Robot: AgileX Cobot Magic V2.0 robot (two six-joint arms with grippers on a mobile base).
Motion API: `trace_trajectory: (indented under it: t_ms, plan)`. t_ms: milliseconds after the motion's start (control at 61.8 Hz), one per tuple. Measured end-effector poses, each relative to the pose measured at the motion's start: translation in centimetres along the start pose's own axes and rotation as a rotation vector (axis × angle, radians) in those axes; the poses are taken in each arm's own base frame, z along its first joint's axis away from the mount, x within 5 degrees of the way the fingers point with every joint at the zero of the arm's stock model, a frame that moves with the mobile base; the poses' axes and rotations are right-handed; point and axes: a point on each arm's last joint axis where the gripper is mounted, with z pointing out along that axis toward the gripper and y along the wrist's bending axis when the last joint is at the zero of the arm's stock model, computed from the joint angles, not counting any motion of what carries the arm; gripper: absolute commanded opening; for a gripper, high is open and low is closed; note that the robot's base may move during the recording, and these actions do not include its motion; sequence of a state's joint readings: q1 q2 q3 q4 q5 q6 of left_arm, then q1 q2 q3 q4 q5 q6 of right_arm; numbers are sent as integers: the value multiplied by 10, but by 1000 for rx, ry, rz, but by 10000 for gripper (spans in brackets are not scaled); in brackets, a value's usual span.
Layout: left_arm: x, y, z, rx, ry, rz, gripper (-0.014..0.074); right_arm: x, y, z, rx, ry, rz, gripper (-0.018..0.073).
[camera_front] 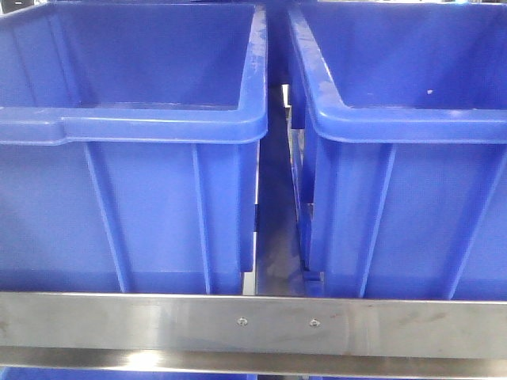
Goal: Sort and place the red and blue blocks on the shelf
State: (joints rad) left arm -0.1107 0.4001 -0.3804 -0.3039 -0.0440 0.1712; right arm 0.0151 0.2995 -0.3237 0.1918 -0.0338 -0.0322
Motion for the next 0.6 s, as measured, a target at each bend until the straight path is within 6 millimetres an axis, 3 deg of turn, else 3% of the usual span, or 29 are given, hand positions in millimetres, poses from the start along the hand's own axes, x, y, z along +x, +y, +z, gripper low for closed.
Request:
trace_trajectory:
  t_ms: [227,599]
  plan:
    - [13,2,-14,4,-18,-4,123,-3,2,-21,-22,-36,-2,49]
    - [13,2,-15,4,-19,-4,123,-2,2,-23,-24,-31,-5,49]
